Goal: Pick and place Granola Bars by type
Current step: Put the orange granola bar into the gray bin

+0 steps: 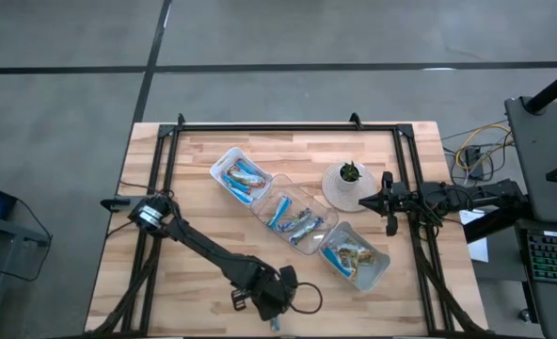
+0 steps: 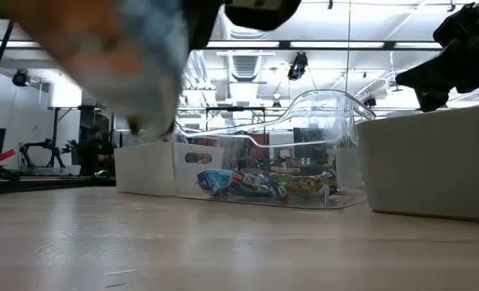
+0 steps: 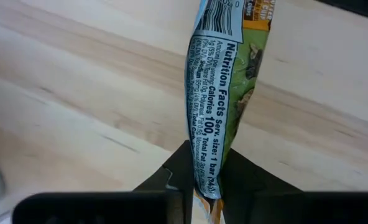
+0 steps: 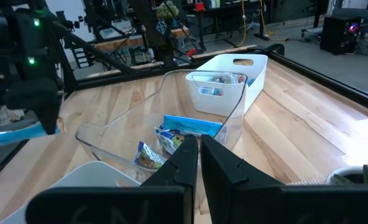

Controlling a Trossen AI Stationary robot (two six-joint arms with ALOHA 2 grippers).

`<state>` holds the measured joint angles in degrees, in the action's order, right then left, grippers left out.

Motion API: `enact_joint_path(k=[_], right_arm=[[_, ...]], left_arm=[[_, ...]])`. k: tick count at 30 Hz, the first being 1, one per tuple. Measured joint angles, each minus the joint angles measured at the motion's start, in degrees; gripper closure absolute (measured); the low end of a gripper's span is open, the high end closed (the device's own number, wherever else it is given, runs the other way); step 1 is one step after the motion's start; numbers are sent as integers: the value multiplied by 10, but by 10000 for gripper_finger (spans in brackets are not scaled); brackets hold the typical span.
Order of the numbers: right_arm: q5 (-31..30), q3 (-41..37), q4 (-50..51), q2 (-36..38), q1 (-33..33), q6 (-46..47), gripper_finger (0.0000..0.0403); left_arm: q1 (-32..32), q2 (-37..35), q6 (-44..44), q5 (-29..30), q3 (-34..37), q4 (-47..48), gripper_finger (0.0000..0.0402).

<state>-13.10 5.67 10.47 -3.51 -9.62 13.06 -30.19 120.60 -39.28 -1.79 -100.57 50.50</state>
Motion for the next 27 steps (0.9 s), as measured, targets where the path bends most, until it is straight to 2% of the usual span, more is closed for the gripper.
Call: enact_joint_path(k=[7,17,27], right_arm=[[0,0,0,0,0,0,390],[0,0,0,0,0,0,390],[0,0,0,0,0,0,390]], left_arm=[[20,0,1,0,-33,6,365],[88,0,26,2,-120,6,365],[144,-1,92,-10,-188,5,365]])
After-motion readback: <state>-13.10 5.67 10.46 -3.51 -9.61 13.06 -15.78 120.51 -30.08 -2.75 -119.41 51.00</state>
